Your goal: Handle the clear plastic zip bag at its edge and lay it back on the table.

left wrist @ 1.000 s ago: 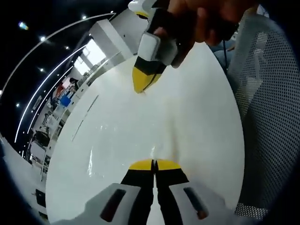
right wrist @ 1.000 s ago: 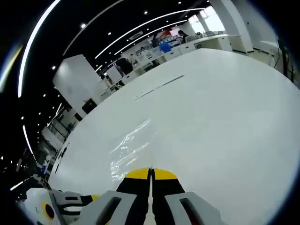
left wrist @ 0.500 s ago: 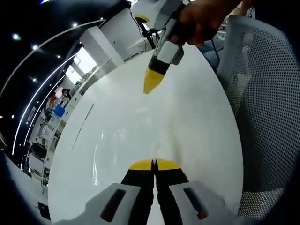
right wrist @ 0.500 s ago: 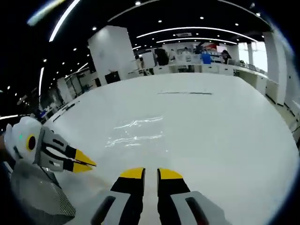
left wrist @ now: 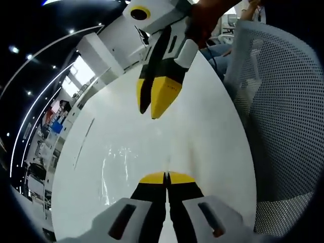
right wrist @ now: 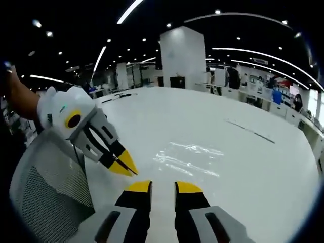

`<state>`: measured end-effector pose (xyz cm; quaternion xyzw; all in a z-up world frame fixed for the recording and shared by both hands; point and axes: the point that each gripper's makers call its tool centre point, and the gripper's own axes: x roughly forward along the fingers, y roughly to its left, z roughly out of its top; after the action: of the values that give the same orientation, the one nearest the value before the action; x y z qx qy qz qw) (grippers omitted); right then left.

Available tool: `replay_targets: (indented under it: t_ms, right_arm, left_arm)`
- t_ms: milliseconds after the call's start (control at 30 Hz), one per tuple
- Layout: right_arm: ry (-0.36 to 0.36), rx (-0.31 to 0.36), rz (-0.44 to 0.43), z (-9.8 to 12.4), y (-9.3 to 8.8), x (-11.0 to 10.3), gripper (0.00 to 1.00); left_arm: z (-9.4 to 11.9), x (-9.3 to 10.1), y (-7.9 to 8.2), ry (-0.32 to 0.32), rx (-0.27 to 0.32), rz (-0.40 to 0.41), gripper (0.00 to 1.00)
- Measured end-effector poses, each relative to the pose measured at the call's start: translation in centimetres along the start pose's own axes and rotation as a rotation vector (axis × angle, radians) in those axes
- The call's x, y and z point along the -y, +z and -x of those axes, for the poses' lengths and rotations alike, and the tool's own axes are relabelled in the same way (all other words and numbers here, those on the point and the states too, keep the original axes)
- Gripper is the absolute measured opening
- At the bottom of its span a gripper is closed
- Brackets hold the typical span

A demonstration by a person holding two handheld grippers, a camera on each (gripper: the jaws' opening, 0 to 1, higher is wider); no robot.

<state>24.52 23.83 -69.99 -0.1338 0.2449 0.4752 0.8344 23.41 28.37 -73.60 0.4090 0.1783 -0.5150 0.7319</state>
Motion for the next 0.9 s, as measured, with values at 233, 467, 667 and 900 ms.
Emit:
replay_targets:
  t_ms: [233,467,667,900]
  right_arm:
    - [0.082,-0.064,0.186,-0.5,-0.5,-1.9,0.14]
    - [0.111,-0.080,0.253,-1.1,-0.5,-2.8,0.12]
    - [0.136,-0.099,0.293,-1.4,-0.6,-3.3,0.11]
    - [0.162,-0.119,0.363,-1.9,-0.8,-4.1,0.09]
  left_arm:
    - [0.2,0.2,0.3,-0.030,0.000,-0.006,0.00]
    - [0.3,0.4,1.1,-0.060,0.004,-0.024,0.00]
    - [0.3,0.6,1.6,-0.087,0.004,-0.032,0.00]
    - [0.5,0.5,2.2,-0.108,0.015,-0.043,0.00]
